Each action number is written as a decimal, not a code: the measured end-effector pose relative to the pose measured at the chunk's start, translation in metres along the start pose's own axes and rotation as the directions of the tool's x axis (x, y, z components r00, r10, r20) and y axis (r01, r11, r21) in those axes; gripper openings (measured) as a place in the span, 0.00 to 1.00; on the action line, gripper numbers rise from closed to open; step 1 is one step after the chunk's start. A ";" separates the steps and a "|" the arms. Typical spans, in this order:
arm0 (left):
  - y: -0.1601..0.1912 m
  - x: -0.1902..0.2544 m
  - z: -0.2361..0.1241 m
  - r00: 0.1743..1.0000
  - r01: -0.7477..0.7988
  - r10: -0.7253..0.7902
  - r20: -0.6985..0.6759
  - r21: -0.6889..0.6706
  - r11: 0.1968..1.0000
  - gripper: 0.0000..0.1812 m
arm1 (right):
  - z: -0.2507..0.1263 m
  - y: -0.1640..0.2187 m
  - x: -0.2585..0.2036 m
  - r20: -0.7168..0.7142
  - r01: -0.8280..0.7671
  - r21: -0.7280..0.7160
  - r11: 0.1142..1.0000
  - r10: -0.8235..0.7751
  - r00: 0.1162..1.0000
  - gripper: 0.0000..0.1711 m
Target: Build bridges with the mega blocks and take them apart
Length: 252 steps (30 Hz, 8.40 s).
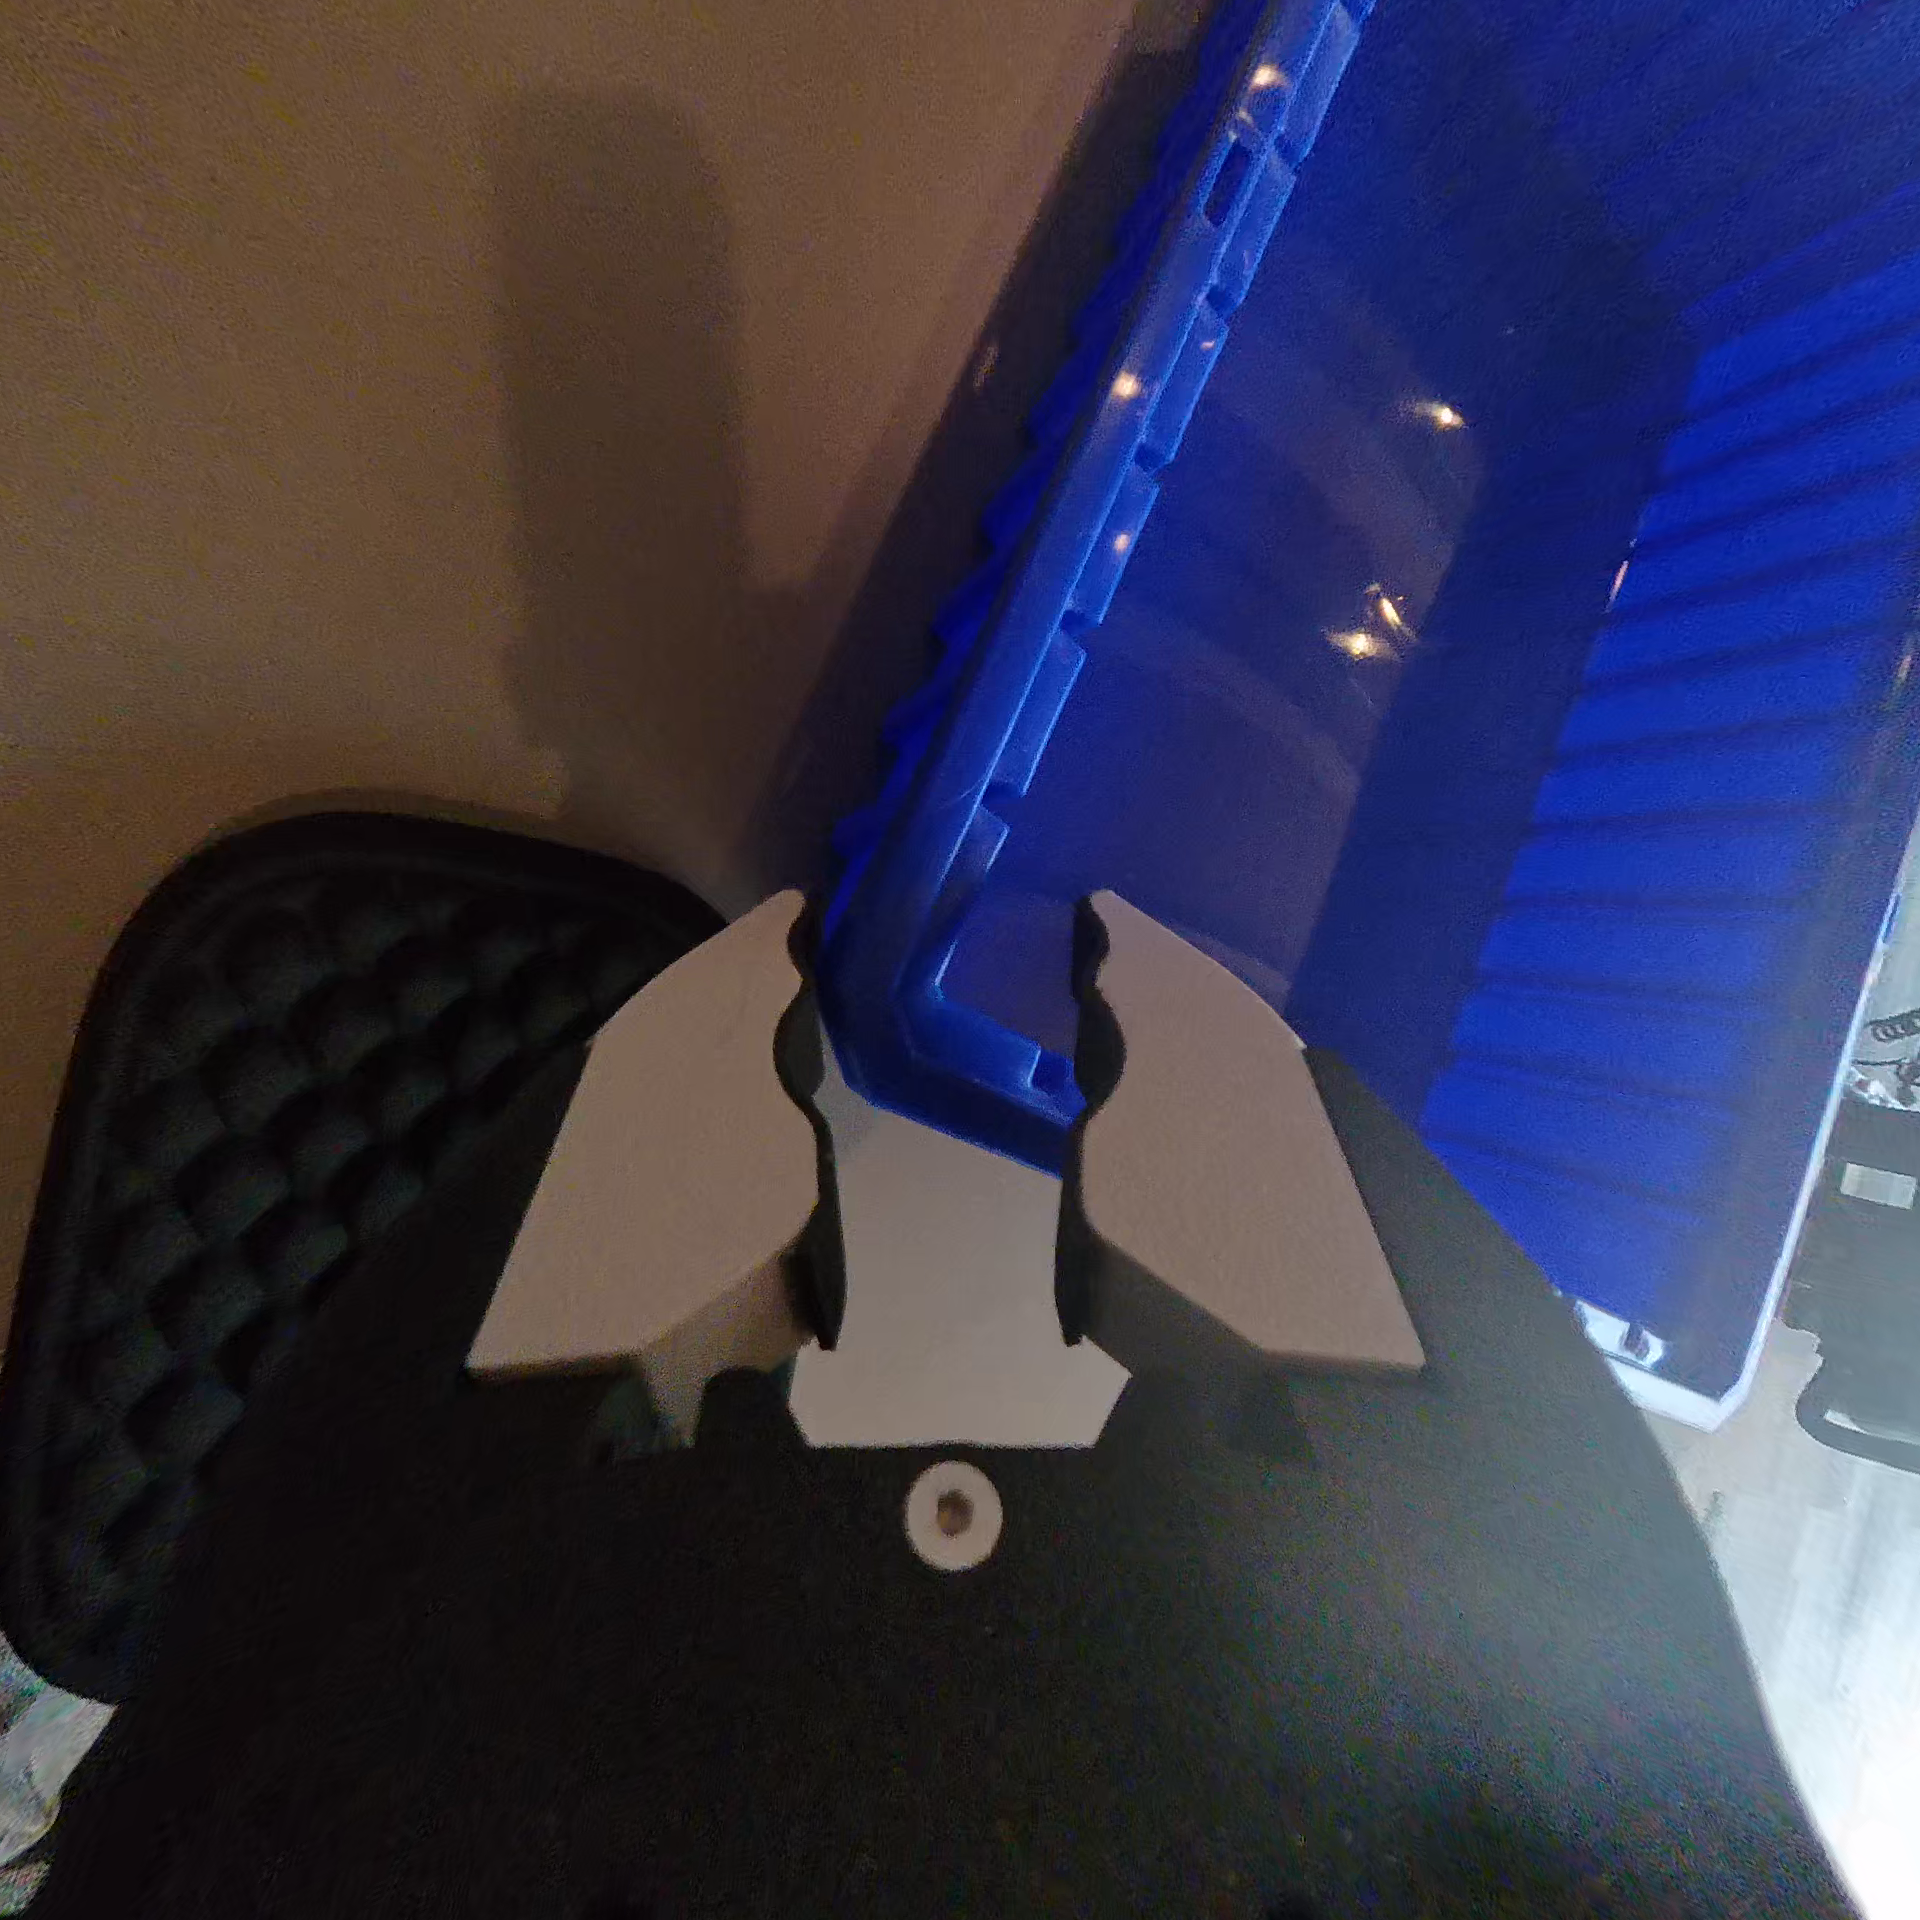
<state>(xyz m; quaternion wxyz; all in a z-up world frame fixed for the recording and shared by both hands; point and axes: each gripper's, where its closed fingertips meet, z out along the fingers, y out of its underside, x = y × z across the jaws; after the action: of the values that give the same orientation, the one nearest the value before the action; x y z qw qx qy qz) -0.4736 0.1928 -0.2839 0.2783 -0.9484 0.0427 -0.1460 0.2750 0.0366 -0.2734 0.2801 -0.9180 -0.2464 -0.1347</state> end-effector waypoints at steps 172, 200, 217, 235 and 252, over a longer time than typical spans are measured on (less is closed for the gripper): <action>0.036 0.112 0.029 0.857 -0.407 0.467 0.219 -0.268 0.873 0.21 | 0.041 -0.223 -0.092 0.454 -0.270 0.805 0.529 -0.254 0.854 0.30; -0.002 0.295 -0.075 0.667 -0.654 0.729 -0.155 0.347 0.672 0.20 | -0.029 -0.240 -0.149 0.594 -0.314 0.788 0.530 -0.520 0.613 0.46; 0.038 0.446 -0.060 0.279 -0.807 0.893 -0.354 0.418 0.418 0.20 | -0.112 -0.238 -0.234 0.535 -0.106 0.836 0.538 -0.758 0.373 0.56; 0.053 0.492 -0.052 0.195 -0.825 0.904 -0.380 0.436 0.361 0.20 | -0.113 -0.218 -0.229 0.495 -0.080 0.861 0.503 -0.791 0.358 0.24; 0.035 0.495 -0.093 0.338 -0.526 0.815 -0.471 0.623 0.579 0.19 | -0.038 -0.156 -0.238 0.397 0.409 0.750 0.520 -0.848 0.350 0.21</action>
<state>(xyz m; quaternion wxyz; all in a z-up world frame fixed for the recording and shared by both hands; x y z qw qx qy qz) -0.0294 0.0350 -0.1035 0.4408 -0.6294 0.5153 -0.3796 -0.0121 0.0378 -0.2646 0.3157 -0.5879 -0.7125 0.2169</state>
